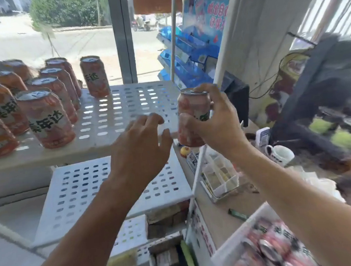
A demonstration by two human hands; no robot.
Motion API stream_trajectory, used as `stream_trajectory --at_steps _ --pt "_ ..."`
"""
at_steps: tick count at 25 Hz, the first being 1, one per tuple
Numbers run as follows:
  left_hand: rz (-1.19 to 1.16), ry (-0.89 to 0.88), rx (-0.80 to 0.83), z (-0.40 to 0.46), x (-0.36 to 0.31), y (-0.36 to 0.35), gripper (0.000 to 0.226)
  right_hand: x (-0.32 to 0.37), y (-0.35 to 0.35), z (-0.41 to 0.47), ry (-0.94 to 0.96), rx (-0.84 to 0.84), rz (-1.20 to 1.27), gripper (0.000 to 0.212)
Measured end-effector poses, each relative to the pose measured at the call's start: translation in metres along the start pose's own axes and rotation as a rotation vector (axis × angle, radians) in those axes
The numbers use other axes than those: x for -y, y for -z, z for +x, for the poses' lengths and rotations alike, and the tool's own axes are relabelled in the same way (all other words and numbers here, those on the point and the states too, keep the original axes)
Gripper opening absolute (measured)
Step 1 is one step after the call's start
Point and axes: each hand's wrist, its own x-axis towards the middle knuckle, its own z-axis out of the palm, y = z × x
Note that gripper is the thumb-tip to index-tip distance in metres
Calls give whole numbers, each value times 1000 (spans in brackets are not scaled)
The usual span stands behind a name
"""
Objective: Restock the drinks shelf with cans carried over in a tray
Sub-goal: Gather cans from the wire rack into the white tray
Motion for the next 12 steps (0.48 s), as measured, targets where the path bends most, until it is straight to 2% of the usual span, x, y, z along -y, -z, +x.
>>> stream_trajectory --at_steps 5,9,12 --pt "-68 -167 137 -39 -59 -42 27 -55 60 -83 -122 -53 -48 46" --pt "-74 -294 223 -71 -101 -70 28 -93 95 -147 -276 -92 -93 54" --pt "-103 -329 301 -98 -121 -90 28 -114 113 -198 -467 -77 -79 46"
